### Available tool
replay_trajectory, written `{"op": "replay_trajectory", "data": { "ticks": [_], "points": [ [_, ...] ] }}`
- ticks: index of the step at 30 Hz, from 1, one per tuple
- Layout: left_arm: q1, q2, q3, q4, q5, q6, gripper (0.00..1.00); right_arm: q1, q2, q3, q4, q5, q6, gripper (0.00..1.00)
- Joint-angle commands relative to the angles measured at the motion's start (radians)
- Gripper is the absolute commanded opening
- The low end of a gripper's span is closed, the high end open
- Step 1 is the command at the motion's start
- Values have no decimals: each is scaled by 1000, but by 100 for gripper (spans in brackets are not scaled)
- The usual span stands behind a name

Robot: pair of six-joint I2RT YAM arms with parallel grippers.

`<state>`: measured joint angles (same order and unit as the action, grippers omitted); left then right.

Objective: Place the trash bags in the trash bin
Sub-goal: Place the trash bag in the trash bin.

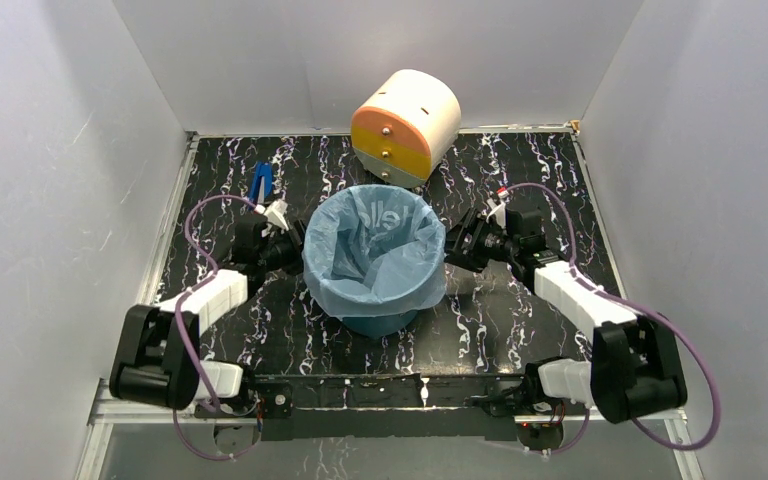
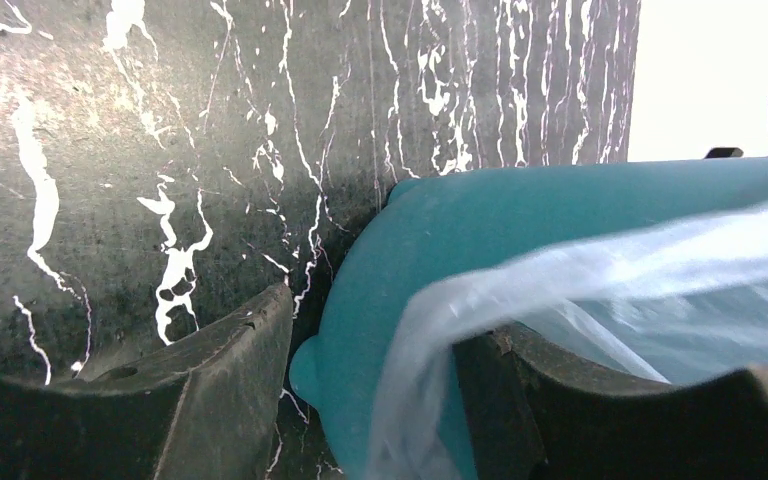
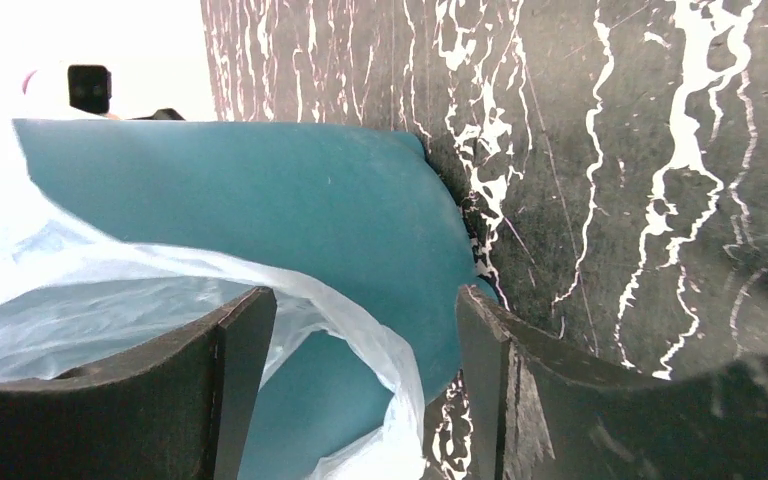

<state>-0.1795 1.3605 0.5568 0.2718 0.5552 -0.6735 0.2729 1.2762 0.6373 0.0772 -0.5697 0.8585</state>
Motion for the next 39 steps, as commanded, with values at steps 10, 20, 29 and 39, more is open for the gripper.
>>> {"op": "replay_trajectory", "data": {
  "ticks": [10,20,29,39],
  "points": [
    [-8,-187,-87,-120,8,19,57,-8,-179,-6,-358,3,-124,79],
    [-13,-215,-115,-115,53,-16,57,-8,-191,-46,-224,-118,19,78],
    [-99,-366,-239,-1,-10,-174,59,-7,-59,46,-55,-154,120,78],
    [-109,-481,-218,-142,-226,-192,61,-11,-148,116,-295,174,27,80]
  ]
}}
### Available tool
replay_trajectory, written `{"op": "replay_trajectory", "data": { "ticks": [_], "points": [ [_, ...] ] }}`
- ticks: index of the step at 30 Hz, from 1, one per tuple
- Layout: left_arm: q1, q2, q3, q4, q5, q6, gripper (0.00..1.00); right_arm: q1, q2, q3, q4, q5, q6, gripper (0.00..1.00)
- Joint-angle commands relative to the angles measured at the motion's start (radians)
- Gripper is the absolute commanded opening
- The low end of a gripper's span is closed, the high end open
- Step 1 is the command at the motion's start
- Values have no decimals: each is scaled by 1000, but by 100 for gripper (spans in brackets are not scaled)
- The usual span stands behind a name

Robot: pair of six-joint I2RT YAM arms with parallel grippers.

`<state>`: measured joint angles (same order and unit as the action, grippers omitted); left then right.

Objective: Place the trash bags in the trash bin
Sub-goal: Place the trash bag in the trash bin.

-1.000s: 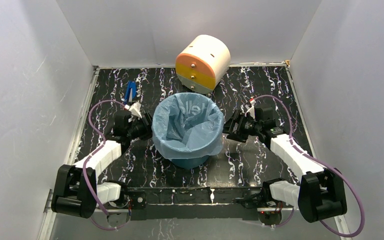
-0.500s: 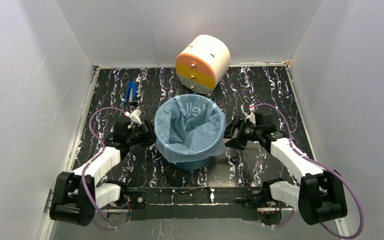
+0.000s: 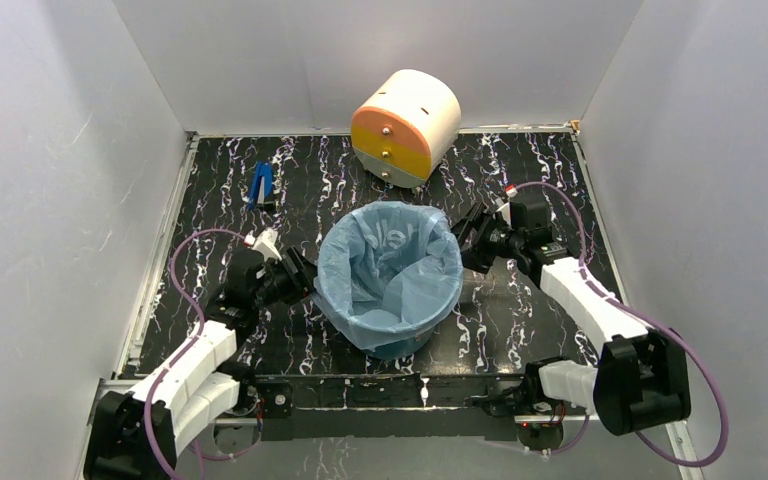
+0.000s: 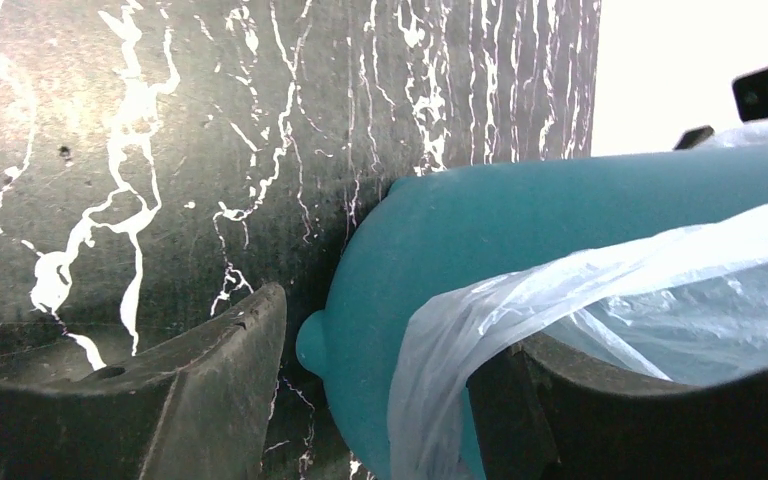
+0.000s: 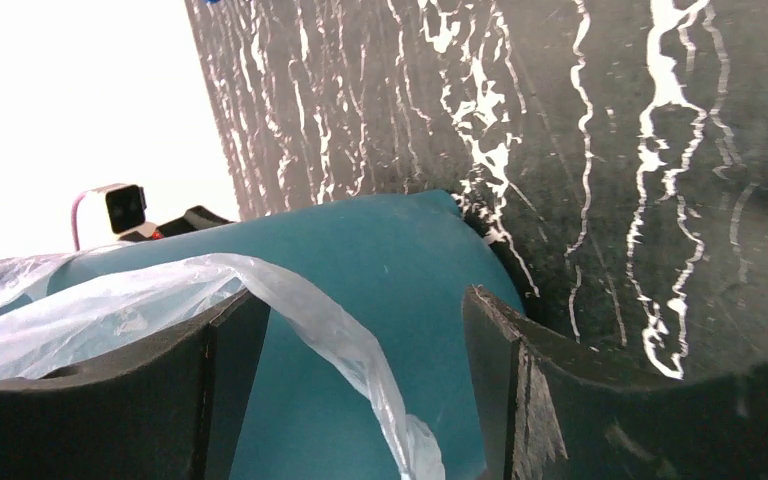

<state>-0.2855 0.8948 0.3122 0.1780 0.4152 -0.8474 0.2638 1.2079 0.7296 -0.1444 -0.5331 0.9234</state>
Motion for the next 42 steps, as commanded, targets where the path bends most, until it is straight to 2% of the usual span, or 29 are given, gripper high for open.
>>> {"op": "replay_trajectory", "data": {
  "ticks": [1,5,9,15,19,21,28,32,35,37,42],
  "points": [
    [-3,-13,28,-52,-89,-19,61,-3,-93,21,-86,143,-52,80],
    [-3,-15,36,-69,-101,-10,63,-2,-125,18,-202,145,-89,80],
    [-2,-6,62,-100,-108,24,66,-3,-191,-22,-217,152,-160,83],
    [-2,-31,110,-187,-124,134,75,-3,-332,65,-334,316,-252,84],
    [-2,-36,116,-218,-121,138,77,-2,-394,111,-475,470,-272,86],
    [-2,-34,111,-214,-114,133,77,-2,-437,106,-525,491,-279,86],
    [-2,-45,107,-216,-106,133,78,-2,-712,-47,-527,204,-248,86],
    [-3,-50,104,-213,-90,122,79,-3,-811,-127,-490,-98,-322,89],
    [-2,-39,102,-185,-63,111,79,-2,-844,-194,-449,-322,-311,90],
    [-2,-31,107,-183,-59,115,79,-3,-884,-233,-428,-371,-302,92],
    [-2,-22,107,-183,-46,113,79,-3,-991,-292,-375,-368,-355,93]
  ]
}}
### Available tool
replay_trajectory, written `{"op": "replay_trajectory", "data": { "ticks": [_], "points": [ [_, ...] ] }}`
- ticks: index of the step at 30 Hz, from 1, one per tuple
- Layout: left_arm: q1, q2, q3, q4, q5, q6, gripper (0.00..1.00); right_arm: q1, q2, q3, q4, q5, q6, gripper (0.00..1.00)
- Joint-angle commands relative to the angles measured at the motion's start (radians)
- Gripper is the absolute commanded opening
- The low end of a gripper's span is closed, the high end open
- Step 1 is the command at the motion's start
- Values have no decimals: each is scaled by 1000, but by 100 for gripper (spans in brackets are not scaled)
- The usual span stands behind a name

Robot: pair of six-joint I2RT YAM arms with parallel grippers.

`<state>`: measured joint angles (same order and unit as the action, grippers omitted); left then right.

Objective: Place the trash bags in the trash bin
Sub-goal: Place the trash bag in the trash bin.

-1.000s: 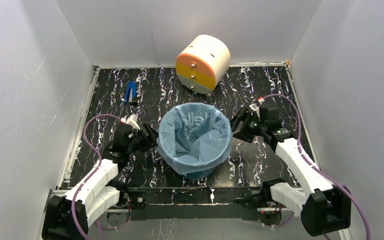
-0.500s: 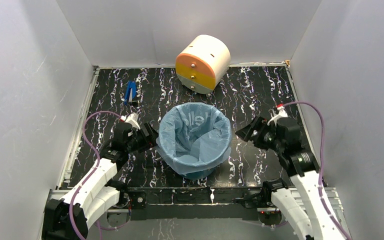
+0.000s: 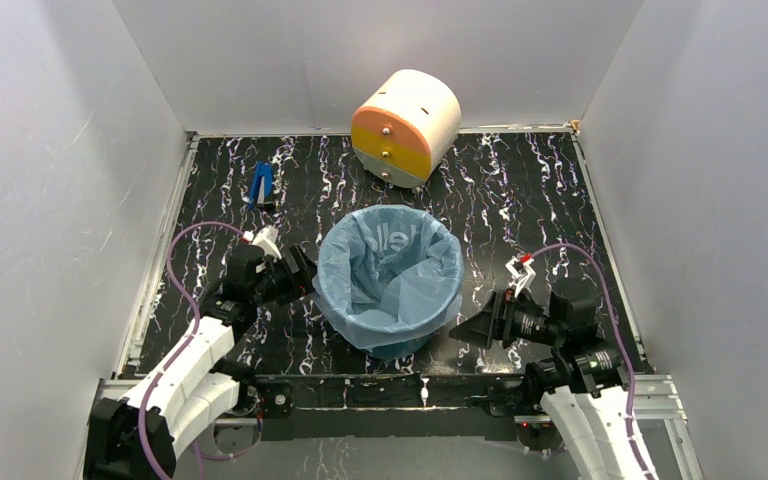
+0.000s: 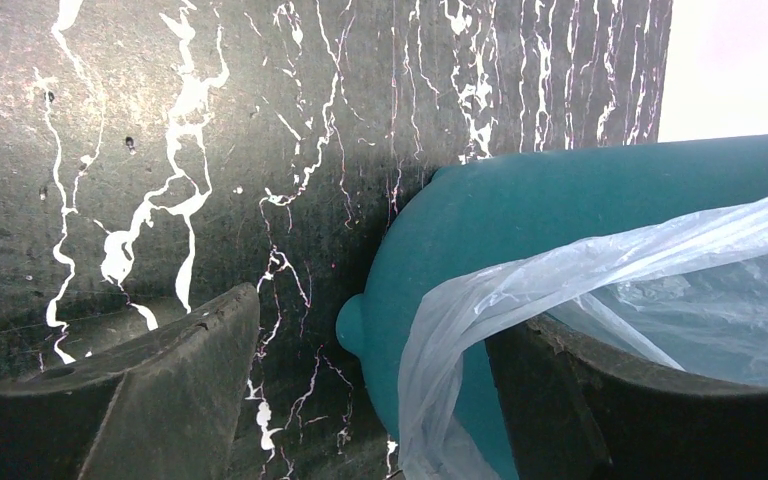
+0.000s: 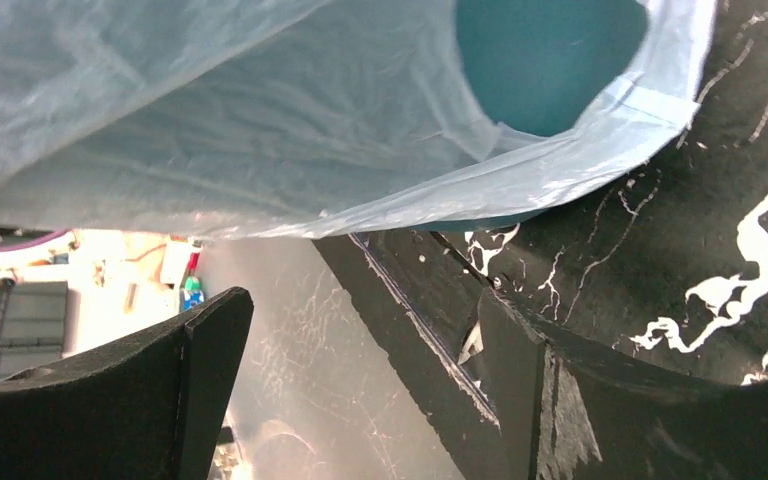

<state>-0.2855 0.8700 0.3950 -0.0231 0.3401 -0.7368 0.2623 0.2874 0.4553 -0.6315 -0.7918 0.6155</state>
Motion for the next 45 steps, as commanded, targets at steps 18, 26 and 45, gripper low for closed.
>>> {"op": "replay_trajectory", "data": {
  "ticks": [18,26,45],
  "points": [
    [-1,33,6,77,10,-13,80,1,-74,-190,385,-89,-31,99],
    [-3,60,4,97,42,-23,80,145,26,-207,505,-74,-34,99],
    [-2,76,39,108,56,-46,81,562,237,-324,1041,623,13,99]
  ]
}}
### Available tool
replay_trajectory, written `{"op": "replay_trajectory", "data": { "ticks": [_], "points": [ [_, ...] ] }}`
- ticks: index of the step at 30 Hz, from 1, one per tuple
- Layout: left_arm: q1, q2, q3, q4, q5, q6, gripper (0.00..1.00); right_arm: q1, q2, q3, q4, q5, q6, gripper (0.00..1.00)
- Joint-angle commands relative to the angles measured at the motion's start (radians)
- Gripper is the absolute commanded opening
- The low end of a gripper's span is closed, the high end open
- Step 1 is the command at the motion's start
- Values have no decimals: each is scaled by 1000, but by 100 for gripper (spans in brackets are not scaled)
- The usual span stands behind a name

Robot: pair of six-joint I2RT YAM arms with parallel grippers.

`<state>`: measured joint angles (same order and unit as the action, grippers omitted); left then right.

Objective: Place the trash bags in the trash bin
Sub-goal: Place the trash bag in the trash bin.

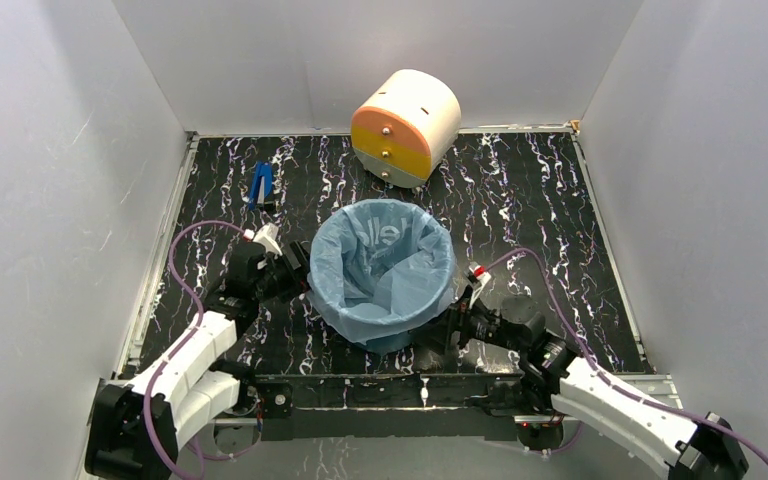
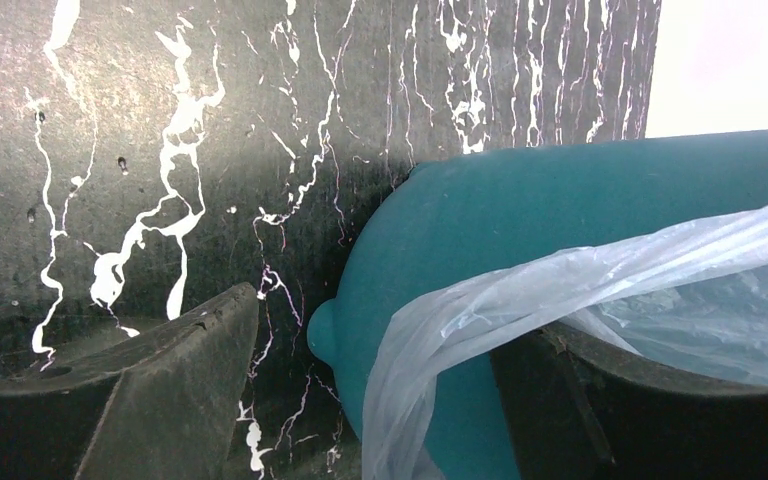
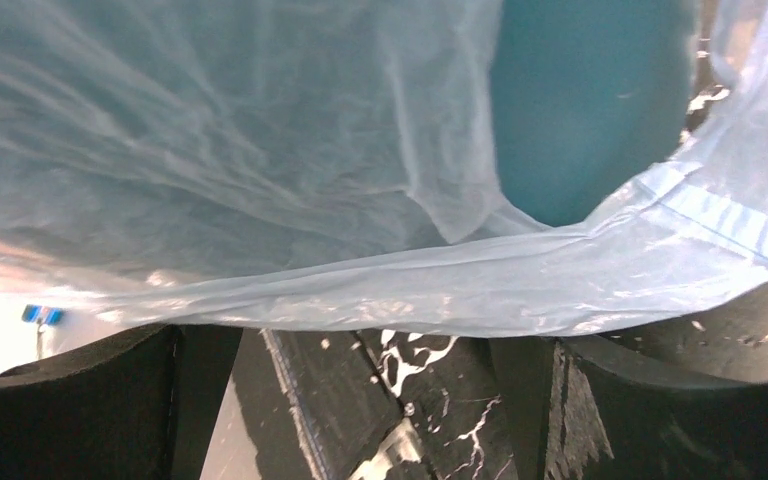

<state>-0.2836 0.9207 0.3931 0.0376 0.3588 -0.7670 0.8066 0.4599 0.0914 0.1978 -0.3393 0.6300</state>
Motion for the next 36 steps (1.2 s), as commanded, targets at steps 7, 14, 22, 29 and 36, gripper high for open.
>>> {"op": "replay_trajectory", "data": {
  "ticks": [7,14,22,29,36],
  "points": [
    [-6,89,42,205,45,-98,80,18,155,109,238,390,-15,99],
    [-11,98,50,188,10,-87,78,18,154,165,92,514,-18,99],
    [-12,50,47,76,-30,-21,80,18,-133,163,-245,619,-57,99],
    [-12,62,79,27,-55,41,80,18,-64,445,-540,717,-85,99],
    [-12,92,134,-23,-61,115,81,19,334,972,-771,666,-296,99]
  ]
}}
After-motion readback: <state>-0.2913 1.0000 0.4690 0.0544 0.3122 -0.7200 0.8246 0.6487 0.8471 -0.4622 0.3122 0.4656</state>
